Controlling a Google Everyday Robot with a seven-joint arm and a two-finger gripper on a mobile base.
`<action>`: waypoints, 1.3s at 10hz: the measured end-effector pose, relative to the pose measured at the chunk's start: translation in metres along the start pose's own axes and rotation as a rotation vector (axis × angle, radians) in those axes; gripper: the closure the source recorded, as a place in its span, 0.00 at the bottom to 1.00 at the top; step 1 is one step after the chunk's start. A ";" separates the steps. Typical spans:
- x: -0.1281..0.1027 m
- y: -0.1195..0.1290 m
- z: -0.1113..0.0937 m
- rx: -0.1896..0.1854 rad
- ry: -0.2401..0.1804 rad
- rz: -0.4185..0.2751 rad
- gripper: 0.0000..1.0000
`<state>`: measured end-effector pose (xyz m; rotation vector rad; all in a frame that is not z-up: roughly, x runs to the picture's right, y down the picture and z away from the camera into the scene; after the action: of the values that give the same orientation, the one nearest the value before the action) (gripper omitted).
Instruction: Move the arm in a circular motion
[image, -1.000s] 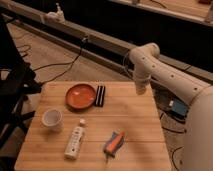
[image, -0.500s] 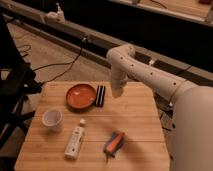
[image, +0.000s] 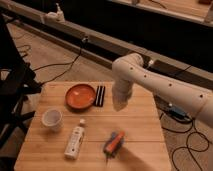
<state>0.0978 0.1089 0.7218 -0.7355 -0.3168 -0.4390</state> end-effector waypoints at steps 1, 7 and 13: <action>0.022 0.025 -0.002 0.000 0.016 0.064 1.00; 0.145 0.039 -0.016 0.007 0.143 0.341 1.00; 0.074 -0.082 -0.003 0.023 0.090 0.164 1.00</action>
<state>0.1221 0.0327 0.7982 -0.7112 -0.1749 -0.3119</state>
